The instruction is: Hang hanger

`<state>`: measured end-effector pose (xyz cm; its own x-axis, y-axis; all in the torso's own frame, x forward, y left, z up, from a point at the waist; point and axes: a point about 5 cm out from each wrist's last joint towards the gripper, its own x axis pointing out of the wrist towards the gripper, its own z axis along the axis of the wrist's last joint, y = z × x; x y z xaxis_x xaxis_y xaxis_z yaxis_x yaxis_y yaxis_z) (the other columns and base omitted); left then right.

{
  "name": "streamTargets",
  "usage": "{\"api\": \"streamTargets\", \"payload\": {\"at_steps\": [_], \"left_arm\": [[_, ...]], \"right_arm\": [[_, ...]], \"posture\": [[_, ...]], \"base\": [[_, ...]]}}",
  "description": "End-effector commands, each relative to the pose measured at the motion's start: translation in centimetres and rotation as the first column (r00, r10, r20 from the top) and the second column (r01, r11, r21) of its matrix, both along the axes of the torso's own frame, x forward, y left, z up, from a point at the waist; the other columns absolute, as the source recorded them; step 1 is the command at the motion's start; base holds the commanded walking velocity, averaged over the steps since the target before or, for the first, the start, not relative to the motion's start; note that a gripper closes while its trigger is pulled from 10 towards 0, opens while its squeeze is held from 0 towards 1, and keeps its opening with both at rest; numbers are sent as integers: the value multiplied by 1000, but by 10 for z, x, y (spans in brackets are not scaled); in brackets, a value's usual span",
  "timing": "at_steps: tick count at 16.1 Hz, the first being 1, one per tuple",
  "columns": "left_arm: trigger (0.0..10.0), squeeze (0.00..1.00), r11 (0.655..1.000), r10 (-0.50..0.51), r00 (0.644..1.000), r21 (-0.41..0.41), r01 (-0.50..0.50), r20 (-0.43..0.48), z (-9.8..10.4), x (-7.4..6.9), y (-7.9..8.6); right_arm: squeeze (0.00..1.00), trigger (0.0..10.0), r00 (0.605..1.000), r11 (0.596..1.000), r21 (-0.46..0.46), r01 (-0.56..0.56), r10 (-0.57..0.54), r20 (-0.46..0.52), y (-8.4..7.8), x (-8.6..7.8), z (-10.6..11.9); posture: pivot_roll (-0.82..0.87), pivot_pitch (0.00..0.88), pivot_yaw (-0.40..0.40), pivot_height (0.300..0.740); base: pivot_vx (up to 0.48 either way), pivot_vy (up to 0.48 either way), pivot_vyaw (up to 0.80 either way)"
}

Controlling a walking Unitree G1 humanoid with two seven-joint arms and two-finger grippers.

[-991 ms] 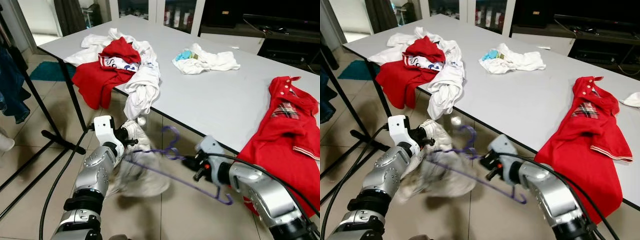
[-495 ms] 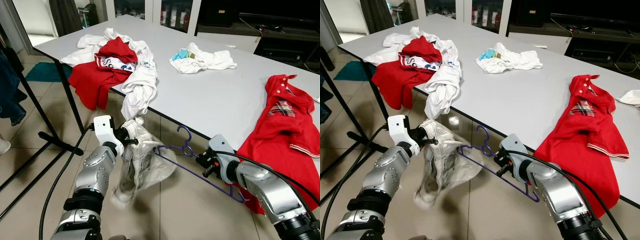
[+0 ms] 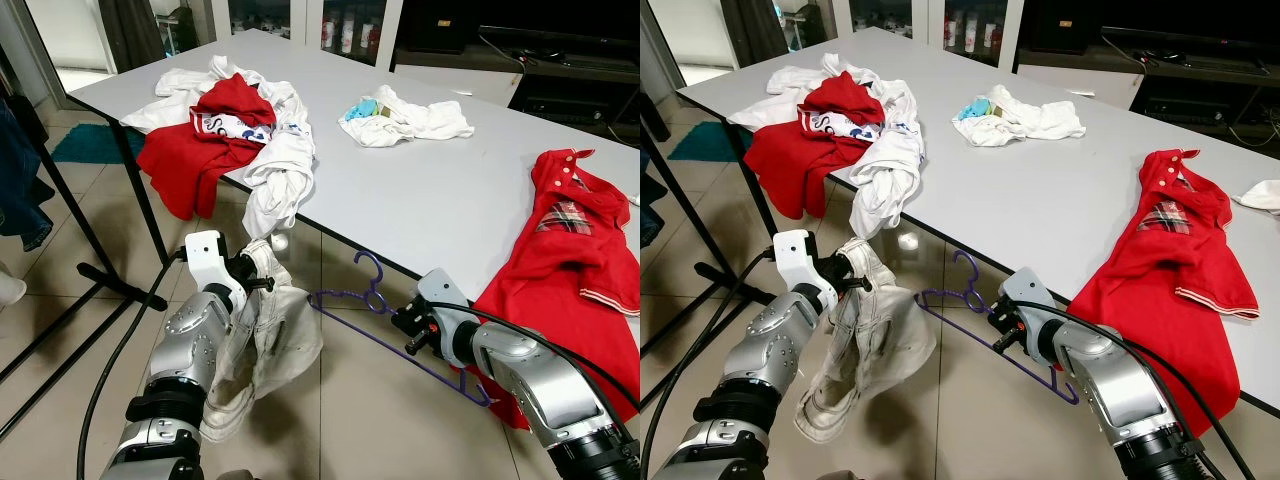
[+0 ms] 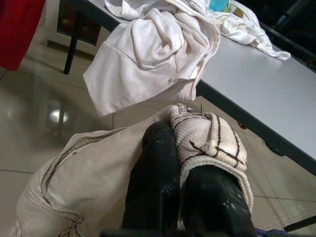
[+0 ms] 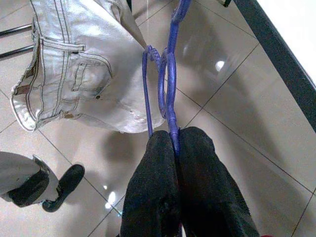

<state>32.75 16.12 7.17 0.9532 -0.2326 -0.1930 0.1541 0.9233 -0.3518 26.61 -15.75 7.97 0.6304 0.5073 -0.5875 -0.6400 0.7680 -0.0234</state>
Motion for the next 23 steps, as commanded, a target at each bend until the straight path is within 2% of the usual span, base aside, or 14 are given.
{"api": "streamTargets", "payload": {"at_steps": [1, 3, 4, 5, 6, 7, 10, 11, 14, 16, 19, 23], "left_arm": [[10000, 0, 1000, -6, 998, 8, 6, 61, 14, 7, -3], [10000, 0, 1000, -6, 998, 9, 6, 61, 14, 7, -3], [10000, 0, 1000, 13, 998, 18, -14, 57, 13, 8, -1], [10000, 0, 999, 37, 998, 30, -39, 53, 13, 9, 2], [10000, 0, 998, 42, 998, 34, -44, 52, 13, 10, 3], [10000, 0, 998, 42, 998, 34, -43, 52, 13, 10, 4], [10000, 0, 999, 36, 998, 36, -38, 53, 14, 10, 3], [10000, 0, 999, 37, 998, 36, -38, 53, 14, 11, 3], [10000, 0, 999, 38, 998, 36, -40, 54, 14, 11, 2], [10000, 0, 999, 40, 998, 35, -42, 55, 14, 11, 2], [10000, 0, 998, 41, 998, 35, -43, 53, 13, 10, 2], [10000, 0, 999, 37, 998, 35, -39, 51, 12, 10, 1]], "right_arm": [[282, 10000, 999, 1000, -12, 23, -23, 24, -6, 4, 5], [282, 10000, 999, 999, -25, 35, -34, 26, -8, 5, 4], [294, 10000, 994, 992, 83, -99, 94, 63, -9, -11, 27], [294, 10000, 944, 926, 192, -326, 306, 127, -3, -41, 58], [286, 10000, 919, 894, 217, -391, 367, 145, 0, -50, 65], [282, 10000, 910, 883, 226, -411, 384, 154, 2, -52, 65], [263, 10000, 938, 914, 220, -340, 314, 147, 0, -43, 56], [263, 10000, 938, 912, 226, -342, 316, 144, 1, -44, 56], [271, 10000, 942, 914, 233, -333, 314, 115, 8, -45, 49], [271, 10000, 950, 928, 199, -314, 307, 63, 19, -43, 33], [275, 10000, 958, 945, 158, -285, 282, 42, 25, -37, 25], [282, 10000, 988, 983, 101, -151, 149, 28, 28, -21, 13]], "posture": [[-17, 0, -13, 740], [-18, 0, -13, 740], [-30, 0, -10, 740], [-30, 0, -8, 740], [-29, 0, -6, 740], [-30, 0, -5, 740], [-29, 0, -4, 740], [-29, 0, -3, 740], [-29, 0, -3, 740], [-25, 0, -7, 740], [-26, 0, -7, 740], [-25, 0, -12, 740]], "base": [[0, 0, 0], [0, 0, 0], [0, 0, 0], [0, 0, 0], [0, 0, 0], [0, 0, 0], [0, 0, 0], [0, 0, 0], [0, 0, 0], [0, 0, 0], [0, 0, 0], [0, 0, 0]]}}
